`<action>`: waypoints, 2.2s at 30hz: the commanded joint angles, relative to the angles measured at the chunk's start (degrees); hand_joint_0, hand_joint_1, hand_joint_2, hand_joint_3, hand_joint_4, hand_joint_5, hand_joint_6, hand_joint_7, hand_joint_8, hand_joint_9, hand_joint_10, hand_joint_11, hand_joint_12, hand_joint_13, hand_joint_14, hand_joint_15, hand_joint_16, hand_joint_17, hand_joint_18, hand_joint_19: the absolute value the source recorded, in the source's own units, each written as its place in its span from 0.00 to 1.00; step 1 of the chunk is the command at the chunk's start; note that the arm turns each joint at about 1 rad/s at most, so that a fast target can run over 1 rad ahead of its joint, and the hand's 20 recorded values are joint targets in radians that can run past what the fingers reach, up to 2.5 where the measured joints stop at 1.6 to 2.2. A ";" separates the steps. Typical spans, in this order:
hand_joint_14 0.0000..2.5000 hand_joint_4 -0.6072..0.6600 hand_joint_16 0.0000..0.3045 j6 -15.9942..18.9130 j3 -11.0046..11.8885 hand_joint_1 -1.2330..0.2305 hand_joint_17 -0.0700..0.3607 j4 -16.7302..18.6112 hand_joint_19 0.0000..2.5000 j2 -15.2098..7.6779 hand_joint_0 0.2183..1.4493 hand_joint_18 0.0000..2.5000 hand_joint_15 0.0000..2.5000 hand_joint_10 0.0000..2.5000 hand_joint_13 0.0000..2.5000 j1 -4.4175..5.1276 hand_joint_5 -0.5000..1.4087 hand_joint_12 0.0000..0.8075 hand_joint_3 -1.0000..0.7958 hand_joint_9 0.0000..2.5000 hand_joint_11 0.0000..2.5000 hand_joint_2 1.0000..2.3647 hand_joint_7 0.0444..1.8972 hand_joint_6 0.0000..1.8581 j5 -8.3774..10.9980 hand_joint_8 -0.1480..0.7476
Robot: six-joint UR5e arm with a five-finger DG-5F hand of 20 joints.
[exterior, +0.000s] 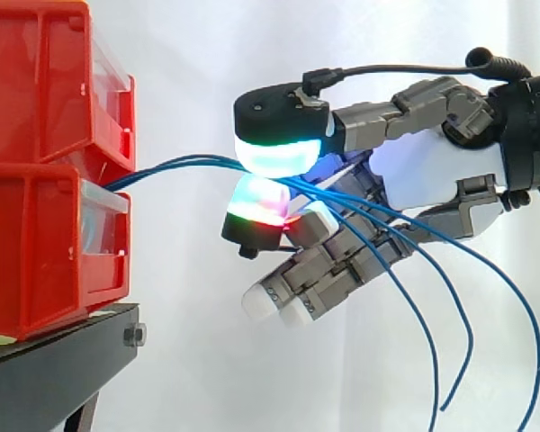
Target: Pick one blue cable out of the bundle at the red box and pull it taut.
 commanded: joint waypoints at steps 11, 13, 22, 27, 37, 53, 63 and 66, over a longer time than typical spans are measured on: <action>0.00 0.71 0.21 -0.05 0.00 0.22 0.50 0.03 0.09 0.00 0.33 0.20 0.11 0.01 0.23 -0.01 0.15 0.53 0.44 0.35 0.45 0.01 0.71 0.47 0.00 0.52; 0.00 0.70 0.21 -0.05 0.00 0.21 0.50 0.03 0.08 0.00 0.33 0.19 0.11 0.01 0.23 -0.01 0.15 0.52 0.41 0.34 0.44 0.01 0.71 0.47 0.00 0.52; 0.00 0.71 0.22 -0.05 0.00 0.26 0.51 0.03 0.09 0.00 0.26 0.20 0.11 0.01 0.23 -0.01 0.15 0.54 0.28 0.35 0.44 0.00 0.69 0.47 0.00 0.53; 0.00 0.72 0.22 -0.05 0.00 0.33 0.51 0.03 0.10 0.00 0.26 0.20 0.11 0.01 0.24 -0.01 0.16 0.55 0.28 0.37 0.44 0.00 0.70 0.47 0.00 0.54; 0.00 0.72 0.21 0.13 0.00 0.34 0.50 0.03 0.10 0.00 0.28 0.20 0.11 0.01 0.25 -0.01 0.17 0.54 0.47 0.38 0.45 0.02 0.75 0.47 0.00 0.53; 0.00 0.71 0.21 0.30 0.00 0.22 0.50 -0.24 0.09 0.00 0.32 0.20 0.11 0.01 0.24 -0.01 0.15 0.53 0.39 0.35 0.45 0.01 0.71 0.48 0.00 0.52; 0.00 0.72 0.21 0.30 0.00 0.30 0.50 -0.15 0.09 0.00 0.30 0.20 0.11 0.01 0.24 -0.01 0.16 0.53 0.37 0.37 0.44 0.01 0.71 0.47 0.00 0.52; 0.00 0.72 0.21 0.30 0.00 0.33 0.50 0.03 0.10 0.00 0.27 0.19 0.11 0.01 0.24 -0.01 0.16 0.55 0.35 0.37 0.44 0.01 0.71 0.47 0.00 0.53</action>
